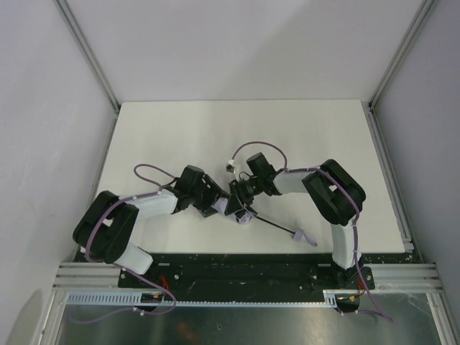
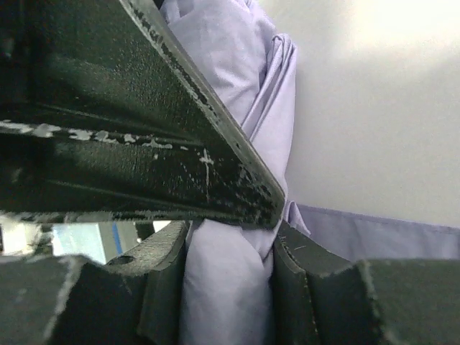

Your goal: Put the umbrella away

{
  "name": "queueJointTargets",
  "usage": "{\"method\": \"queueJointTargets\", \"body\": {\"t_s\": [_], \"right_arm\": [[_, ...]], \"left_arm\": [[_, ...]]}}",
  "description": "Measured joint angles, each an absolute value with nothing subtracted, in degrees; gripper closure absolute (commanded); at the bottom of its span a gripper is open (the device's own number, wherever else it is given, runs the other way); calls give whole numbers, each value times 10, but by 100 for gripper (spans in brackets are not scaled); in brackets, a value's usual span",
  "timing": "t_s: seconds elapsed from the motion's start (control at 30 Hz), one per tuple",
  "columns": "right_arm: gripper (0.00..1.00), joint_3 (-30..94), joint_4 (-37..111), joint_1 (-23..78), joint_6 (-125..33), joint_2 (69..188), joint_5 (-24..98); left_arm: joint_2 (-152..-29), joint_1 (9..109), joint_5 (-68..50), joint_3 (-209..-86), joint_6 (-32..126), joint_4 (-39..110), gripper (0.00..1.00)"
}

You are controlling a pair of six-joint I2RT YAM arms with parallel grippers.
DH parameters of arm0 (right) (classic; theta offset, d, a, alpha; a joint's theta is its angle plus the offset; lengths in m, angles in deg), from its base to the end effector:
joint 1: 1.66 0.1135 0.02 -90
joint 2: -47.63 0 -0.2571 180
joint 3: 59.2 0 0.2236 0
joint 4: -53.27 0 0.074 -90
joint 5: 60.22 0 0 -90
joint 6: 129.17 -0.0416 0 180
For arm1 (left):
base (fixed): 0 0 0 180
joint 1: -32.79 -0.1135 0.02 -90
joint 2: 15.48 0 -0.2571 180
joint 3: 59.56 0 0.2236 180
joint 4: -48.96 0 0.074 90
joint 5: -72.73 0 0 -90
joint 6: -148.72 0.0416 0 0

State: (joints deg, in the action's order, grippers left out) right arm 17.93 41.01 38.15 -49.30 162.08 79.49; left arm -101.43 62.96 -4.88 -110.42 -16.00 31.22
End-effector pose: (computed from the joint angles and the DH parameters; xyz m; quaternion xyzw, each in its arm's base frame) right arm 0.2636 0.2610 0.1352 -0.3585 0.7859 0.4899 0.1177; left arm 0.2152 -0.1354 0.1501 -0.3254 0.8850 -0.3135 0.1120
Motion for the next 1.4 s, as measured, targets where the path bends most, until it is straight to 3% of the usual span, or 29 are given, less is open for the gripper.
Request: {"method": "queueJointTargets", "body": {"t_s": [0.07, 0.2, 0.23, 0.3, 0.47, 0.57, 0.8, 1.1, 1.23, 1.4], "right_arm": [[100, 176, 420, 375, -513, 1625, 811], [99, 168, 438, 369, -554, 1632, 830], [94, 166, 442, 368, -564, 1632, 831], [71, 163, 450, 367, -580, 1632, 831], [22, 162, 432, 369, -585, 1617, 815], [4, 159, 394, 377, -561, 1568, 764], [1, 134, 345, 412, -489, 1417, 606], [2, 131, 322, 561, -399, 1421, 362], [6, 131, 318, 590, -380, 1442, 277], [19, 126, 302, 557, -383, 1443, 279]], "left_arm": [[-1022, 632, -49, -1105, -166, 316, 47], [-1033, 635, -50, -1104, -190, 338, 86], [-1034, 635, -49, -1104, -198, 344, 90], [-1034, 635, -49, -1100, -210, 356, 97], [-1024, 637, -53, -1083, -208, 374, 100], [-1019, 643, -58, -1075, -207, 380, 100], [-1017, 647, -55, -1071, -209, 380, 100], [-1017, 647, -48, -1071, -217, 371, 100], [-1017, 647, -44, -1071, -219, 368, 100], [-1017, 646, -40, -1071, -219, 367, 100]]}}
